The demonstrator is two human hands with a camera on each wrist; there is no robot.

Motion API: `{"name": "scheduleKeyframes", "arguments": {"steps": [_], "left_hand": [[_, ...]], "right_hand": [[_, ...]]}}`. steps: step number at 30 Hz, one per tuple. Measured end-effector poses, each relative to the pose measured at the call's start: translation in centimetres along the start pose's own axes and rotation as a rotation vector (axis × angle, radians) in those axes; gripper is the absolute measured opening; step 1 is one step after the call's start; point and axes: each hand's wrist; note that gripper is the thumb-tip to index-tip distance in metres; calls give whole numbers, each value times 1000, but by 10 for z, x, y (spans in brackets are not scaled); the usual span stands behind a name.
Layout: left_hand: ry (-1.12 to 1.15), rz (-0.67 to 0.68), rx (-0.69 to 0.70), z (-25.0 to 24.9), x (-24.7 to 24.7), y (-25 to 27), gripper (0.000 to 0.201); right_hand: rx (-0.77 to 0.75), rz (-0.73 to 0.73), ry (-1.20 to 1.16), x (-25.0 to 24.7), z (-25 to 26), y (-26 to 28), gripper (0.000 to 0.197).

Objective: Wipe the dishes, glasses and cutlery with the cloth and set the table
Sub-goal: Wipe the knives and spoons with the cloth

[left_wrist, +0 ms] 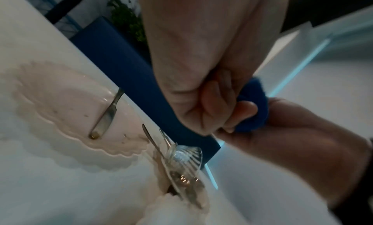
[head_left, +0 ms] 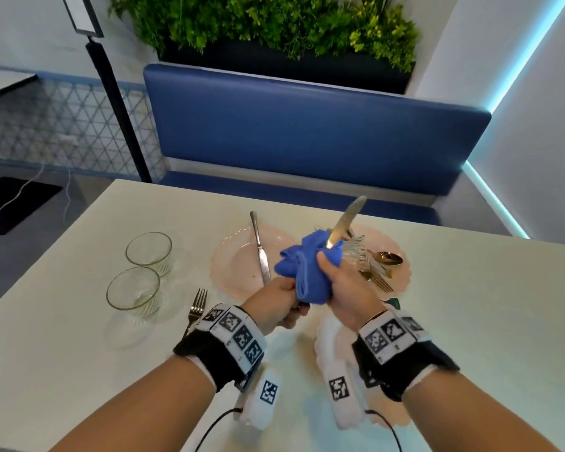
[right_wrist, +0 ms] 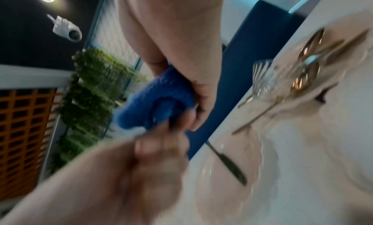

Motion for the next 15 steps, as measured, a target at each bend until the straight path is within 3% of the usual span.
{"name": "scheduleKeyframes", "arguments": {"steps": [2, 5, 7, 8, 10, 12, 15], "left_hand": [[53, 10, -28, -2, -1, 2, 31], [106, 10, -62, 3, -11, 6, 11], [256, -96, -38, 7, -28, 4, 49], [346, -152, -4, 5, -36, 3, 54], [386, -185, 62, -4, -44, 4, 40], [270, -211, 81, -11, -41, 9, 21], [250, -324, 141, -16, -44, 10, 15]], "right_hand": [[2, 5, 66, 8, -6, 2, 26], [14, -20, 170, 6, -6, 3, 22], [14, -29, 279, 5, -4, 6, 18], [12, -2, 348, 7, -3, 9, 15], [11, 98, 454, 15, -5, 16, 13], [13, 164, 506, 27, -9, 19, 12], [55, 195, 497, 39, -18, 23, 12]]}}
Point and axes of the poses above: each hand's wrist, its own y-axis away from the middle knuckle, its own x-axis out of the palm, z = x × y, and after that the axes turned 1 degree about -x, right-handed
